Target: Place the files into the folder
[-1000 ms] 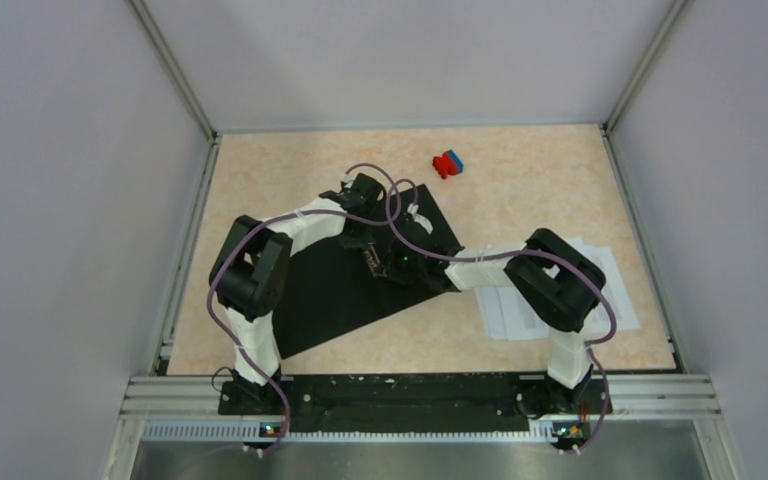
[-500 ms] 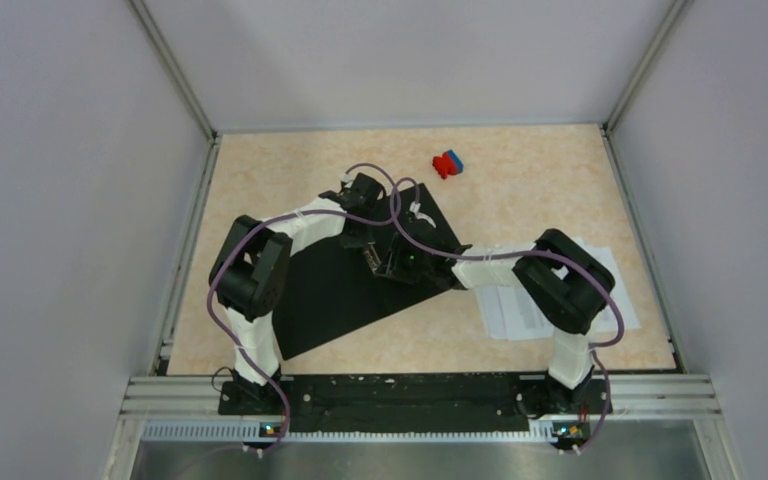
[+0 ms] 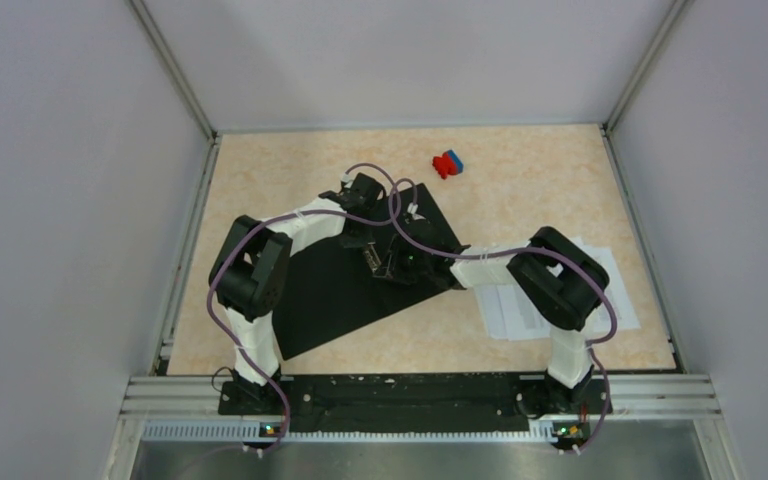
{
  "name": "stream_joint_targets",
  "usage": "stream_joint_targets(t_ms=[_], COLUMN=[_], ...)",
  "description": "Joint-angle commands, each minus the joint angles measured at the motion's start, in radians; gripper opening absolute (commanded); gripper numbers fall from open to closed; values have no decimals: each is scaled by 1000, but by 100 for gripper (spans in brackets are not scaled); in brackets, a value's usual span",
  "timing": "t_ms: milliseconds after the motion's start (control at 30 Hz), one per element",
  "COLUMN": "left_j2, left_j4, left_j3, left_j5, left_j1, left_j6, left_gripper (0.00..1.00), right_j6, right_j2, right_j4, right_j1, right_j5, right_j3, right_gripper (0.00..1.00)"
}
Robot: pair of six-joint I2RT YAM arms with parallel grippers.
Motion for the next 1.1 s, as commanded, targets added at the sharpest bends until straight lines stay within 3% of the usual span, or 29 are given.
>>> stream_joint_targets(t_ms=[0, 833, 1067], left_j2=[149, 149, 150], left_j4=[-9, -7, -7], left_j3=[-104, -106, -104], left_j5=[-17, -14, -14], left_j1=[20, 19, 20], left_j6=[18, 21, 21], left_gripper=[21, 20, 20], right_j6=[5, 26, 6], right_j2=[0, 63, 75], right_j4=[-14, -17, -67], right_j1=[-6, -15, -10], right_j5=[26, 86, 123], right_j3=[23, 68, 62], right_gripper=[21, 13, 0])
